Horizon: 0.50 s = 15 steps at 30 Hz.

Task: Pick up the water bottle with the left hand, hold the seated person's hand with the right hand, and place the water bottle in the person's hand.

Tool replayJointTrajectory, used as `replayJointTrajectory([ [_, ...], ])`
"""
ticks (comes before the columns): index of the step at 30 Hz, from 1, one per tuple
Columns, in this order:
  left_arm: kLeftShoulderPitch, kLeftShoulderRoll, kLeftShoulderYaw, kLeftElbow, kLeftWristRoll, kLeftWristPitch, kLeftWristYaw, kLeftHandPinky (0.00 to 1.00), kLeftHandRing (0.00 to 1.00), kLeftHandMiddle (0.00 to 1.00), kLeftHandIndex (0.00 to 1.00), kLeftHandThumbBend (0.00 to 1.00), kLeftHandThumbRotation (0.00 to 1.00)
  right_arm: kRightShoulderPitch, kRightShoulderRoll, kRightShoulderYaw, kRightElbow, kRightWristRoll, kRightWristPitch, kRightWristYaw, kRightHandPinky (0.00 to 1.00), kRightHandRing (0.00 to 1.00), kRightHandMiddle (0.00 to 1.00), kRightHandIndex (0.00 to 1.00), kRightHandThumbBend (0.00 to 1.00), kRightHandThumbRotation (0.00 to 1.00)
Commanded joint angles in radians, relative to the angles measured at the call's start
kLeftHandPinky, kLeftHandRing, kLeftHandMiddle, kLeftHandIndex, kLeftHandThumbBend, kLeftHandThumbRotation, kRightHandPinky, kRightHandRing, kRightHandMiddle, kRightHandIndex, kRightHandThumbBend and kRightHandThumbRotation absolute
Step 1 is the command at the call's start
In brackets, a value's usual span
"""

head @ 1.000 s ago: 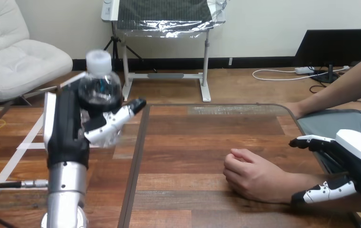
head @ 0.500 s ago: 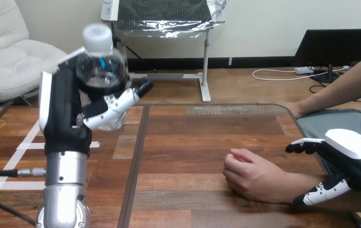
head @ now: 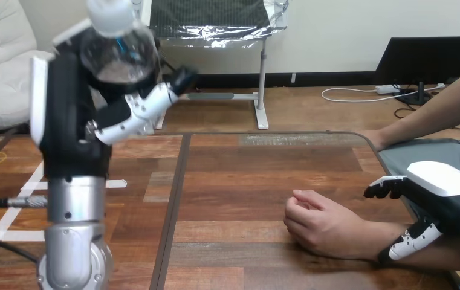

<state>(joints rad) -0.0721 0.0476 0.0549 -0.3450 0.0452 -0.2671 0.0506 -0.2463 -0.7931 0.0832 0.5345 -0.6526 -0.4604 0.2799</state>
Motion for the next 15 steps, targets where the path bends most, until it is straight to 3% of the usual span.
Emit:
replayJointTrajectory([
  [1, -0.065, 0.004, 0.008, -0.045, -0.007, -0.023, 0.0, 0.22, 0.29, 0.37, 0.38, 0.6, 0.0, -0.056, -0.022, 0.031, 0.02, -0.017, 0.009, -0.033, 0.78, 0.78, 0.79, 0.8, 1.0, 0.27],
  [10, -0.068, 0.005, 0.013, -0.043, -0.01, -0.032, 0.0, 0.22, 0.3, 0.37, 0.38, 0.61, 0.0, -0.068, -0.008, 0.066, 0.056, -0.013, 0.03, -0.023, 0.73, 0.77, 0.78, 0.79, 1.0, 0.27],
  [15, -0.07, 0.002, 0.013, -0.041, -0.026, -0.033, -0.003, 0.22, 0.3, 0.37, 0.38, 0.61, 0.0, -0.076, -0.001, 0.092, 0.058, -0.029, 0.08, -0.002, 0.68, 0.77, 0.78, 0.79, 1.0, 0.26],
])
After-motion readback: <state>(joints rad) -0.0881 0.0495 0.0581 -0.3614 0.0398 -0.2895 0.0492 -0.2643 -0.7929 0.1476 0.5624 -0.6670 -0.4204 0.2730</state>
